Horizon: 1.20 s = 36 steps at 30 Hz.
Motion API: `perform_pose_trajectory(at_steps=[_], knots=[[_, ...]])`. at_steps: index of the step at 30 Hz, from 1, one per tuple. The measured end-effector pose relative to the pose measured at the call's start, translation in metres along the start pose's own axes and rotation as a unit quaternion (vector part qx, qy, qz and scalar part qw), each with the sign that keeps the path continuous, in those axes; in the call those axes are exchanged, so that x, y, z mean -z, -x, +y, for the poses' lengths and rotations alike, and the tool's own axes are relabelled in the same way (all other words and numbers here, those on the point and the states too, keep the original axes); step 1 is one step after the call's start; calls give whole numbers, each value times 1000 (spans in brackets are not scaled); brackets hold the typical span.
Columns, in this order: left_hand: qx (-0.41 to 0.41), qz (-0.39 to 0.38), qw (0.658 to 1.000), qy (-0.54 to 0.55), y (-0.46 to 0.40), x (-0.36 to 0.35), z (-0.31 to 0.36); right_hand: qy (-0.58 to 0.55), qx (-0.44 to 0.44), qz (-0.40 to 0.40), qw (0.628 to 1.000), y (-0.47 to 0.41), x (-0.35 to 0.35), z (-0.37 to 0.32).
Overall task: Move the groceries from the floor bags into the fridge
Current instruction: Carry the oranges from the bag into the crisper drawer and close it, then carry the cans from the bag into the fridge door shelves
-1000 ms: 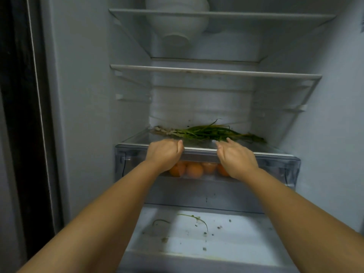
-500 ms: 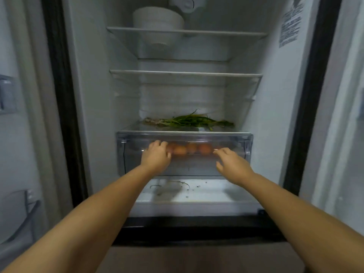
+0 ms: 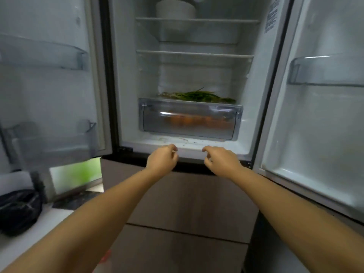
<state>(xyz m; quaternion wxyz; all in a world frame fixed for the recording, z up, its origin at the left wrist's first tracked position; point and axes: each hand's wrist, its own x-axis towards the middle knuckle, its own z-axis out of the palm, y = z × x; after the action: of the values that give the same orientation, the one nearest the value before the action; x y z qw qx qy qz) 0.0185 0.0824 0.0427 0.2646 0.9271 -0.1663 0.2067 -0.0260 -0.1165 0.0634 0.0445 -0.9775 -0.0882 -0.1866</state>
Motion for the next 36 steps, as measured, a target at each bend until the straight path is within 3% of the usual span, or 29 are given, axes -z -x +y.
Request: perform_pose_trajectory(at_steps=[8, 14, 18, 22, 30, 36], knots=[[129, -66, 989, -10, 195, -12, -6, -64, 49, -125, 989, 151, -34, -46], [218, -69, 973, -26, 294, 19, -30, -65, 105, -178, 976, 194, -56, -104], [273, -38, 959, -68, 373, 67, -56, -77, 155, -212, 962, 215, -70, -179], [347, -10, 932, -103, 489, 141, -92, -103, 257, -233, 932, 249, -71, -301], [542, 54, 825, -153, 776, 315, -126, -146, 438, -246, 852, 406, -56, -564], [680, 84, 707, -173, 995, 427, -109, -141, 543, -290, 776, 546, -38, -734]])
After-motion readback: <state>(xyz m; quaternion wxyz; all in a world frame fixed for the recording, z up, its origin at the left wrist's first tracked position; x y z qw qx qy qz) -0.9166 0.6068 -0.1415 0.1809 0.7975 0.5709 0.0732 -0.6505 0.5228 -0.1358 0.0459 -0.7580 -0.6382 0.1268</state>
